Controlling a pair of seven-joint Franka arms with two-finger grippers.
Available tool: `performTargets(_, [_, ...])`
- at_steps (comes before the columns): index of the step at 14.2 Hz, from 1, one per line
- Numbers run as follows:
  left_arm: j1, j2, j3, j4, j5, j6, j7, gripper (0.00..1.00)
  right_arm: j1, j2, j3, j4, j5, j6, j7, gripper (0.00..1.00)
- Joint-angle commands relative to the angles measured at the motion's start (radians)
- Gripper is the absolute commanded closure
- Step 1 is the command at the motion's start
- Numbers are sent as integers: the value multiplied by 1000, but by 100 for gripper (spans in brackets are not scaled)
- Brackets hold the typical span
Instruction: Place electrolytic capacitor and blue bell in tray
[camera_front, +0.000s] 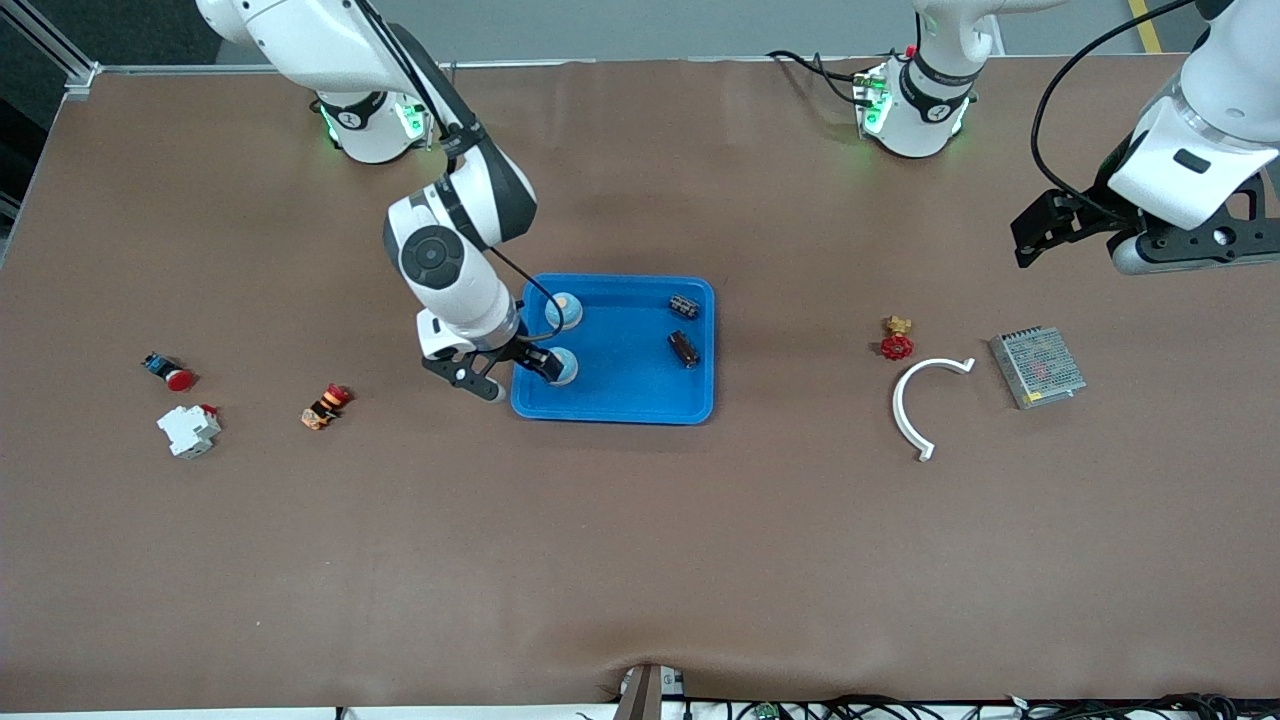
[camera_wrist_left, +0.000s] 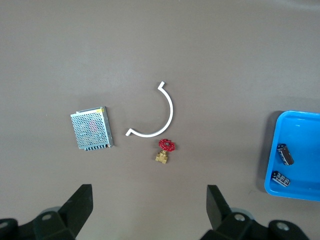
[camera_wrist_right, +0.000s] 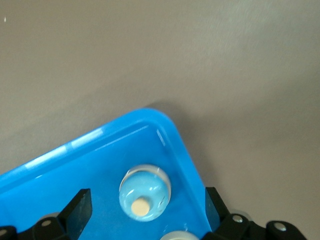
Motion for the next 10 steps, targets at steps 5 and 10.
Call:
performTargets(5, [6, -19, -11, 11, -17, -12, 19, 0, -179, -7, 10, 109, -10, -119, -281, 0])
performTargets(10, [7, -25, -13, 11, -17, -29, 23, 0, -293, -17, 5, 144, -91, -205, -427, 0])
